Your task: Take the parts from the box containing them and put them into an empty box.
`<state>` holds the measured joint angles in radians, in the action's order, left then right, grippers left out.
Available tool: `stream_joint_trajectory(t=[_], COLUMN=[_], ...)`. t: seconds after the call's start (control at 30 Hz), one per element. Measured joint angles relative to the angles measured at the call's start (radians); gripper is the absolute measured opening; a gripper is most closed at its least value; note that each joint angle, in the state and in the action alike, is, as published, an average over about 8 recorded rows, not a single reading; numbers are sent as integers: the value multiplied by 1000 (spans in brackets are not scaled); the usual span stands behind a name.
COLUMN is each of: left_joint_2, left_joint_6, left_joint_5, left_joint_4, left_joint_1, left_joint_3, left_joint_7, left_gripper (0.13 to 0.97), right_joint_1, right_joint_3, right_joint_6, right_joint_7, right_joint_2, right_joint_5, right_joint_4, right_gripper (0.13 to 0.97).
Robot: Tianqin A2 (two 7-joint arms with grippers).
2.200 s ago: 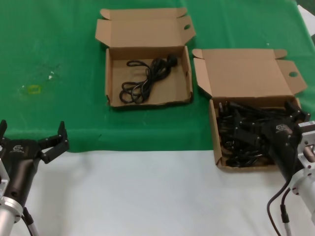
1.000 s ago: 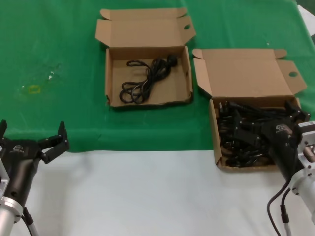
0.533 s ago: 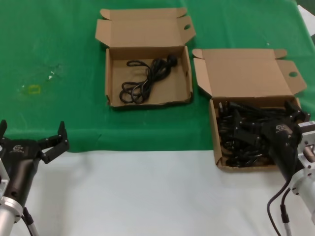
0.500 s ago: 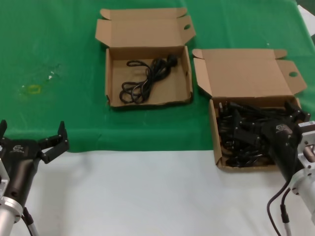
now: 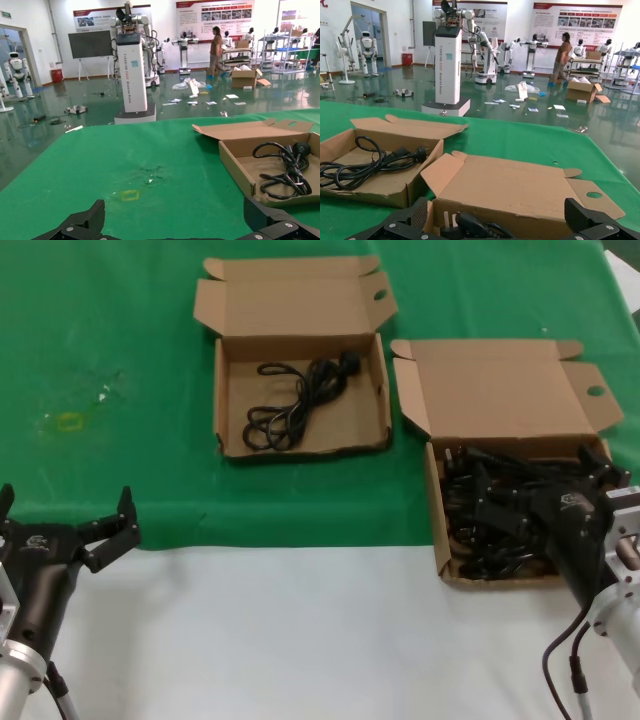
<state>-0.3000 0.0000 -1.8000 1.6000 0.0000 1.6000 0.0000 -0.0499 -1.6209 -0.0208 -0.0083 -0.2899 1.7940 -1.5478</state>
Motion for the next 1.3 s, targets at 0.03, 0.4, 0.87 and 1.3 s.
stream_joint_trajectory(t=[0.03,0.4,0.87,1.3], left_joint_2=[0,0,0,0], left_joint_6=[0,0,0,0], left_joint_5=[0,0,0,0], left_joint_4=[0,0,0,0], left_joint_1=[0,0,0,0], left_joint_3=[0,0,0,0], left_joint_7=[0,0,0,0], left_gripper=[966,966,966,966], right_joint_1=[0,0,0,0], right_joint_3=[0,0,0,0], right_joint_6=[0,0,0,0], right_joint_7=[0,0,0,0], right_joint_2=[0,0,0,0], right_joint_5=[0,0,0,0], right_joint_4=[0,0,0,0], right_gripper=[966,966,966,966])
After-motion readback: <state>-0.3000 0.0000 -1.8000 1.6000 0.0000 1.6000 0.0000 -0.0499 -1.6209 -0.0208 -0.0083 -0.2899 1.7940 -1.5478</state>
